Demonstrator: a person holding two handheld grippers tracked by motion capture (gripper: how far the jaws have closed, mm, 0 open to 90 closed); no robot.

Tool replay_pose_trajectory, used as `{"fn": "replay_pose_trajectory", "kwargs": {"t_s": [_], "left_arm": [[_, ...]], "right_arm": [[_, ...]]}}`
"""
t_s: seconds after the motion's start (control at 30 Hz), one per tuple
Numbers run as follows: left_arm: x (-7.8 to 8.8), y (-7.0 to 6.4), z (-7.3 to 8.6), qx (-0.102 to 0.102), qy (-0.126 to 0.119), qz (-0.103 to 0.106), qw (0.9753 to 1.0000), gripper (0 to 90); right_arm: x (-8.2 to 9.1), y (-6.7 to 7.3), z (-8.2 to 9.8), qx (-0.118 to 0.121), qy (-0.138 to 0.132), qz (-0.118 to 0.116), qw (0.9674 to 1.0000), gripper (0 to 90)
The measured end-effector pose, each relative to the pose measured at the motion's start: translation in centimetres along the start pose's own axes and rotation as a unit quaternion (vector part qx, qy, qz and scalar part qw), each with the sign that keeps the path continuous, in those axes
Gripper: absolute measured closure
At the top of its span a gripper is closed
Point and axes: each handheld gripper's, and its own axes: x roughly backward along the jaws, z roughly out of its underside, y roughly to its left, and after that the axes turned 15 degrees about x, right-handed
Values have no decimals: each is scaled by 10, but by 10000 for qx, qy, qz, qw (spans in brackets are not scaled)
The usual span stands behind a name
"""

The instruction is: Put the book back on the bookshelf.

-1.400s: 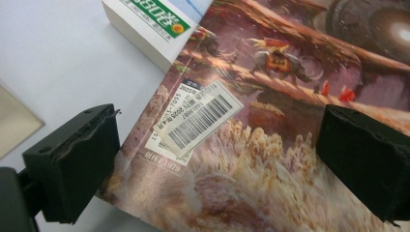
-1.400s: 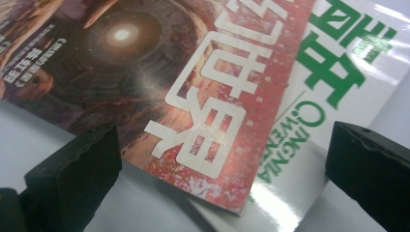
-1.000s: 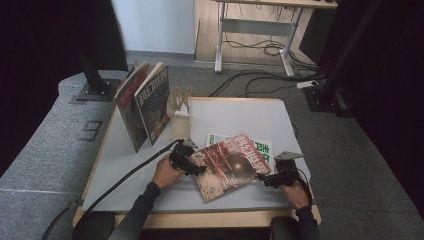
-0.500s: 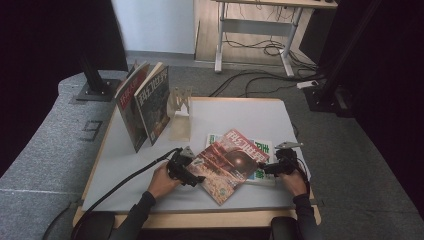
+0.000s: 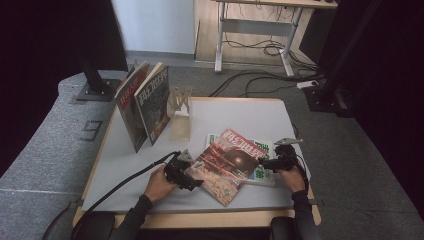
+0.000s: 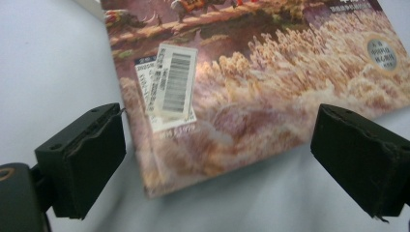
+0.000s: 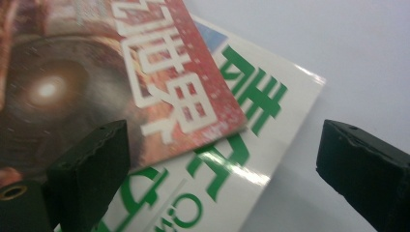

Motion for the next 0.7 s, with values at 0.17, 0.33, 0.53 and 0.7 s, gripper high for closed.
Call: {"fn": "replay_pose_trajectory", "kwargs": {"t_s": [0.17, 0.33, 0.53, 0.7], "left_arm": [[6, 4, 9, -89, 127, -24, 9999, 4], [16, 14, 18, -14, -168, -116, 9998, 135], [20, 19, 21, 91, -346, -69, 9993, 422], [20, 19, 22, 63, -329, 50, 9994, 517]], "right_arm": [[-2, 12, -10, 43, -75, -121, 9999, 50], [-5, 26, -15, 195, -85, -241, 9995, 53], [-6, 30, -11, 223, -66, -274, 9994, 60], [-6, 29, -6, 238, -22, -275, 9993, 63]]}}
